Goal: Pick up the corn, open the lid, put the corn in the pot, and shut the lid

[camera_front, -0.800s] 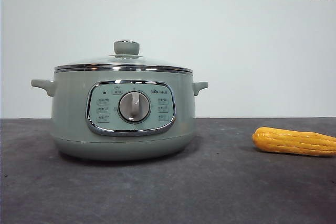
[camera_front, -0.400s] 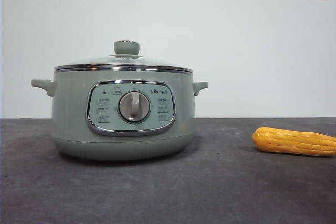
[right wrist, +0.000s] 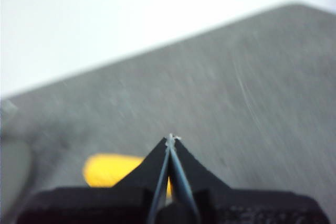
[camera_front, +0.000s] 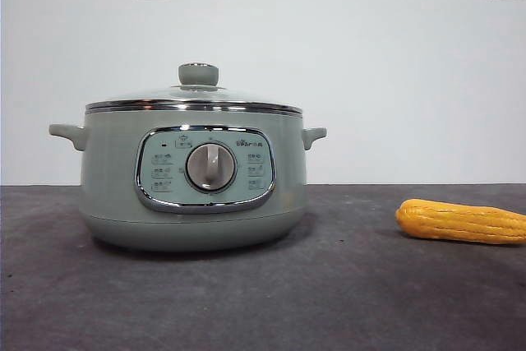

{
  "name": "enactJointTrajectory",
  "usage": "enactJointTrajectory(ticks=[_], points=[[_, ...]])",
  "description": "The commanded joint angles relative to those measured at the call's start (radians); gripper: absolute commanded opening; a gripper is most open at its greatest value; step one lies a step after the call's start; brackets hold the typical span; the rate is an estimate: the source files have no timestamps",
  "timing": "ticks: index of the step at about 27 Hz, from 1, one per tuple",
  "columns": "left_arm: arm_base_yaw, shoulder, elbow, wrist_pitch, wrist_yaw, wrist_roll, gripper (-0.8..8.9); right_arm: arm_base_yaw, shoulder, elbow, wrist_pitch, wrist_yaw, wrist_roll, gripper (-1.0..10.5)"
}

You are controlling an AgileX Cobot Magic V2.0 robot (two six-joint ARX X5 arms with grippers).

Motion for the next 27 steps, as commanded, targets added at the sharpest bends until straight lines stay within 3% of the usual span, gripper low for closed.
enactJointTrajectory(ticks=[1,4,9,17,22,27], points=[[0.003,0.036,0.076,0.018,0.054,-0.035,-0.05,0.0,0.032,0.067,0.01,-0.01,0.018,-0.1],[0.003,0.09,0.152,0.017,0.091,-0.055,-0.05,0.0,0.084,0.132,0.004,-0.025,0.018,-0.1],[0.002,0.201,0.288,-0.002,0.24,-0.055,-0.04,0.0,0.218,0.274,-0.066,-0.145,0.006,-0.1],[0.002,0.336,0.421,-0.063,0.55,-0.058,-0.04,0.0,0.438,0.54,-0.451,-0.306,0.006,0.0],[0.002,0.384,0.474,-0.14,0.67,-0.058,-0.04,0.0,0.521,0.634,-0.608,-0.312,0.005,0.0],[0.0,0.397,0.509,-0.201,0.769,-0.053,-0.04,0.0,0.604,0.696,-0.661,-0.388,-0.136,0.0]])
